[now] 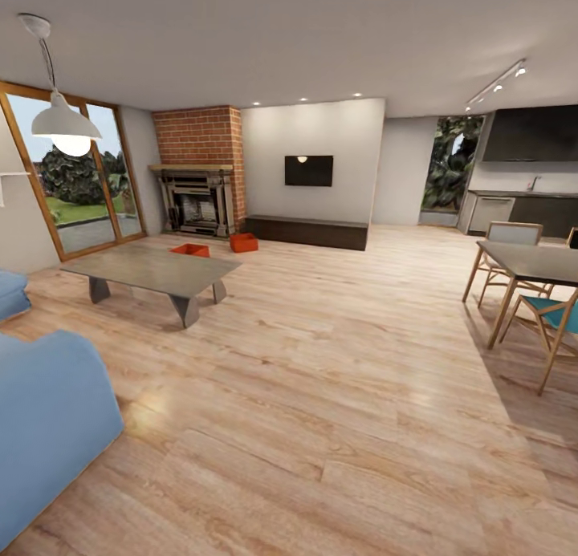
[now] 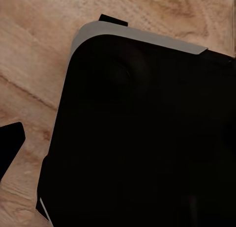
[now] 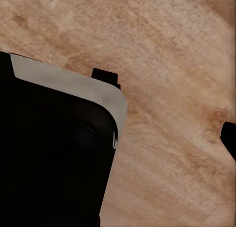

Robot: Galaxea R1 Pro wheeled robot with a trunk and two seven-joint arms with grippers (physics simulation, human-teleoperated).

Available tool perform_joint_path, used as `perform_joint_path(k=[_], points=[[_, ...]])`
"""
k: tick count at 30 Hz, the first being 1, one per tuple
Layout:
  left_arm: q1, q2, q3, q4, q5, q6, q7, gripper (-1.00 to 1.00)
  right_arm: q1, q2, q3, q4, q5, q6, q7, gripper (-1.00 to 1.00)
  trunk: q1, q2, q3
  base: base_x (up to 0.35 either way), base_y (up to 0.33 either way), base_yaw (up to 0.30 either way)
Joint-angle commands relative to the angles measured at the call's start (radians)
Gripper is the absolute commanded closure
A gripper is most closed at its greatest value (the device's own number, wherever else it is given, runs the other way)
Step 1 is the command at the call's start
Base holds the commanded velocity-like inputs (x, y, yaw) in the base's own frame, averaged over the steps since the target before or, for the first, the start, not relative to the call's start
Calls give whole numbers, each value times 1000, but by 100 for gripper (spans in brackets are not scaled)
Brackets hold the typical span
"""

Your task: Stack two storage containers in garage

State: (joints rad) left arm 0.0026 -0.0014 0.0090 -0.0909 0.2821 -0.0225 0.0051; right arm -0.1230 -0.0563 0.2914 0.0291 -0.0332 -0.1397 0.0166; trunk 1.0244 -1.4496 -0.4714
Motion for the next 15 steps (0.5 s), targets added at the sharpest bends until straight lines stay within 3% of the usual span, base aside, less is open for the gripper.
perform_joint_path(k=[1,15], points=[[0,0,0,-1,4,-2,1,-100,-1,0,5,3,-4,-6,2,-100,1,0,-1,324,0,0],[0,-2,0,-1,5,-1,1,-100,-1,0,5,3,-5,-4,2,-100,1,0,-1,324,0,0]])
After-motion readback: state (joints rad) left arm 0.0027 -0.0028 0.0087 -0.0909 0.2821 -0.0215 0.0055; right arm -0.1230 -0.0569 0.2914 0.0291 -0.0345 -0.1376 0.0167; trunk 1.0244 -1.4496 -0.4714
